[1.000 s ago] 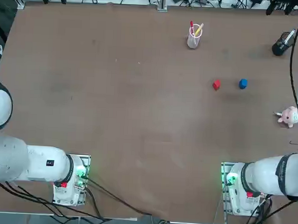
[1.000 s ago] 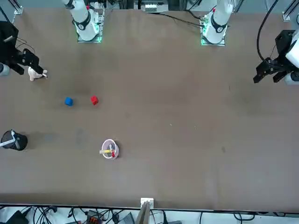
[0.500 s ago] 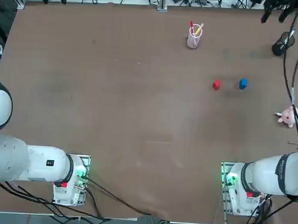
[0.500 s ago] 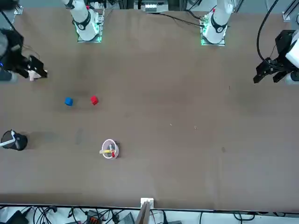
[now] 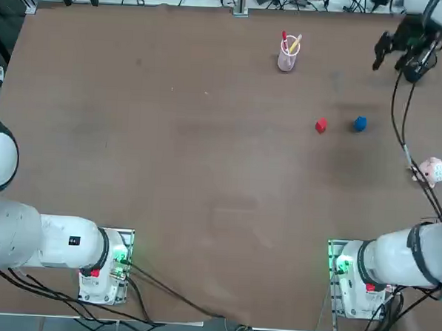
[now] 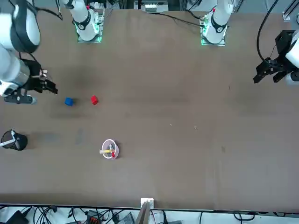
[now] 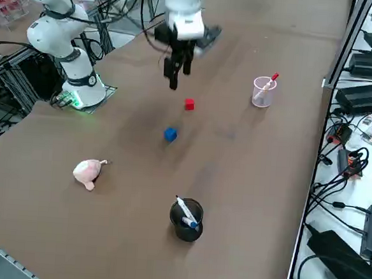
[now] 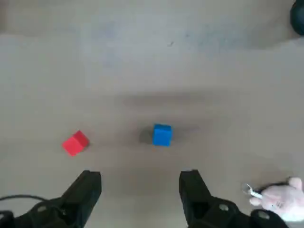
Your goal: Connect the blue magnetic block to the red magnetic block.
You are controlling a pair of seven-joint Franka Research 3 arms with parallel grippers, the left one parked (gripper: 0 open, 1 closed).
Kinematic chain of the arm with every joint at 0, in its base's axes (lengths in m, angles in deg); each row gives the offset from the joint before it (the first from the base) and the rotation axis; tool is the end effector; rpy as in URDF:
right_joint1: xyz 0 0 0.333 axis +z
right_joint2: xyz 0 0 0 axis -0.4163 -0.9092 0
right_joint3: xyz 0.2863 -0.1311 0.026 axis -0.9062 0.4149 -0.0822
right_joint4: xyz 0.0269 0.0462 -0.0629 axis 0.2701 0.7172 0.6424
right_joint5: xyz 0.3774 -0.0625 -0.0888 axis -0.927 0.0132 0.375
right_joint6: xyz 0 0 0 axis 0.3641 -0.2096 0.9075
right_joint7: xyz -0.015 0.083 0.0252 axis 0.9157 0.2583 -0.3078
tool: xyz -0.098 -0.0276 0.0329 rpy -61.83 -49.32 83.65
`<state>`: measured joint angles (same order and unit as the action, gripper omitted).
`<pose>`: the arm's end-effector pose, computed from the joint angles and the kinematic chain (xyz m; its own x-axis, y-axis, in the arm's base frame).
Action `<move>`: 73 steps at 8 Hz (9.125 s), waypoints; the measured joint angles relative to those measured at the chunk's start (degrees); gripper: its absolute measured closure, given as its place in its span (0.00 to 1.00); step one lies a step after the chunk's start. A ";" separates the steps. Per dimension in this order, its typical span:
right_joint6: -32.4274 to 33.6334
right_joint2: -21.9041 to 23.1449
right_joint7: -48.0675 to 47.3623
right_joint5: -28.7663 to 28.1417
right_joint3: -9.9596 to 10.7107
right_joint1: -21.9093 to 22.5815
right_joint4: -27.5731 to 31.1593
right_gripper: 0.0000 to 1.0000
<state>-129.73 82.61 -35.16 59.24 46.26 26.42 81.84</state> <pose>0.5451 -0.0420 0.4086 0.9919 -0.0625 -0.1102 -0.0601 -0.9979 0.0244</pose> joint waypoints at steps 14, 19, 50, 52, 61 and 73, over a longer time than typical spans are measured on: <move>-26.15 -15.23 -4.95 -0.02 0.04 -3.85 13.47 0.04; -27.07 -15.88 -4.95 -0.02 -0.27 -3.79 13.42 0.53; -18.86 -15.91 7.71 0.46 -1.79 17.65 7.66 0.01; -18.84 -16.61 9.51 0.47 -1.79 17.80 8.34 0.01; -18.96 -19.14 8.02 0.30 -1.24 17.78 7.97 0.53; -24.92 -16.61 -77.23 -9.88 0.10 9.67 9.92 0.53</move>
<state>-154.65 66.00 -112.39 49.37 46.36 36.09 91.76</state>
